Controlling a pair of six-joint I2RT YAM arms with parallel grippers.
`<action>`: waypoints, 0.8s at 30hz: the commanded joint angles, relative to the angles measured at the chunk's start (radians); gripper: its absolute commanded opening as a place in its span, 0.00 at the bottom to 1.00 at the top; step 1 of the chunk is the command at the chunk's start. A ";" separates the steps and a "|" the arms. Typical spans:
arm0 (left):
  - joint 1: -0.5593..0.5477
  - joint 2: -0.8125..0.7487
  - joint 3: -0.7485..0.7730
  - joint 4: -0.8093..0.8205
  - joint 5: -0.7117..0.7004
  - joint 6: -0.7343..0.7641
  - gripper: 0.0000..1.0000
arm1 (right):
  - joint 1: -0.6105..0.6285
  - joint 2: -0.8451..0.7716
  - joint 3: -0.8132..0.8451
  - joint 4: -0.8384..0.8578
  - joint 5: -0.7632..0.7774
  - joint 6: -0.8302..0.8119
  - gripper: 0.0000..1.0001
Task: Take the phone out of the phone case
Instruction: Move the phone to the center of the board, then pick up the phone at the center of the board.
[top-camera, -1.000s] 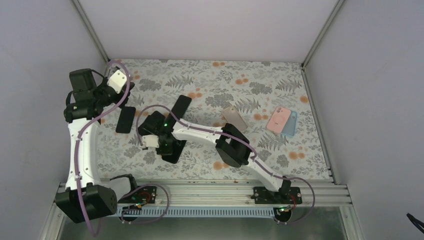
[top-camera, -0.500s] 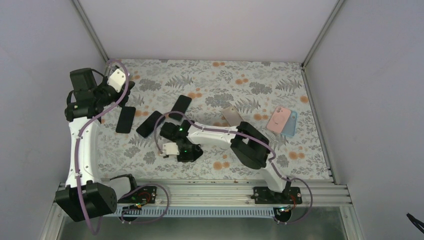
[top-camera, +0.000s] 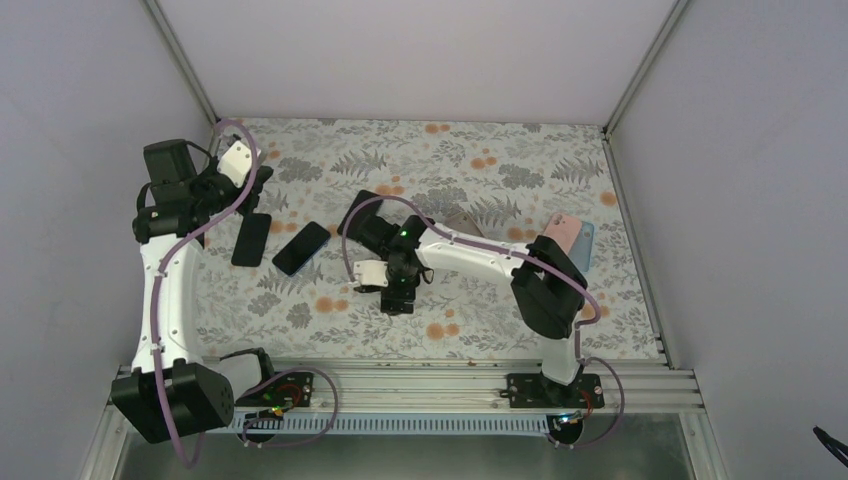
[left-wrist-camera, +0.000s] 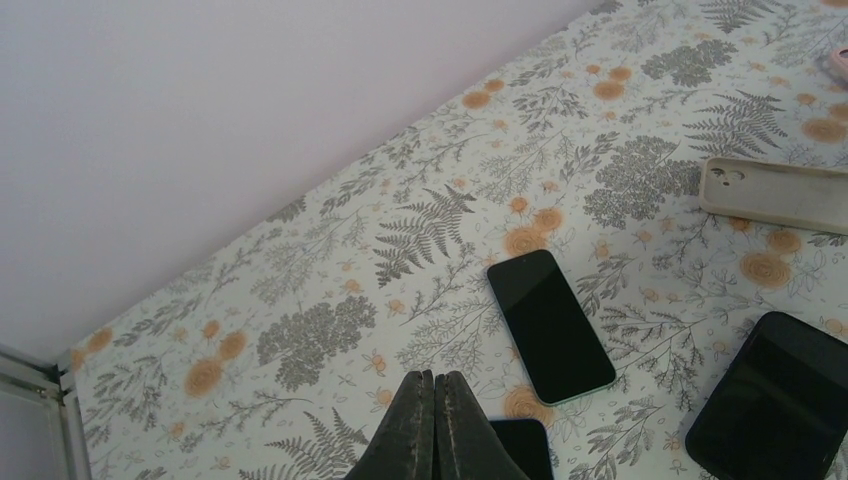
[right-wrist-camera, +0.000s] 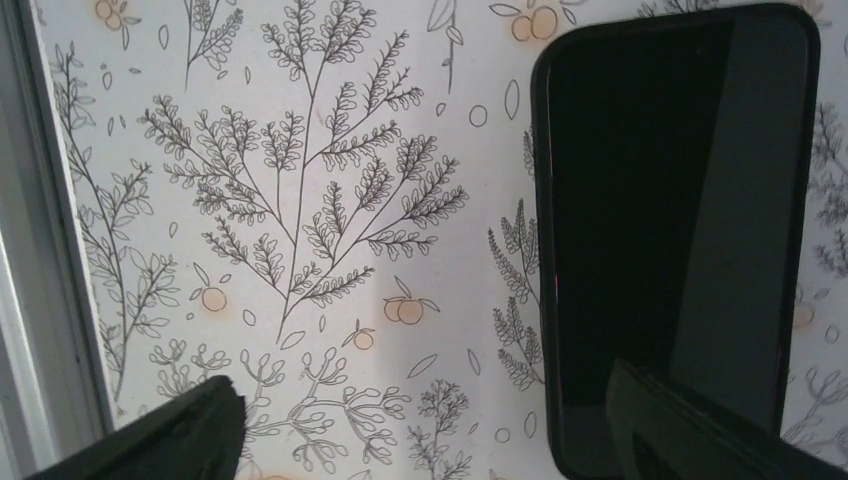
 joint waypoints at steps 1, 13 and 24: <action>-0.001 -0.019 -0.017 0.028 0.032 -0.019 0.02 | -0.025 0.002 0.002 0.029 -0.027 -0.097 0.97; -0.001 -0.080 -0.058 0.032 -0.002 -0.030 0.02 | -0.186 0.143 0.176 0.013 -0.116 -0.358 1.00; -0.001 -0.081 -0.082 0.041 -0.014 -0.033 0.02 | -0.203 0.286 0.315 -0.144 -0.199 -0.358 1.00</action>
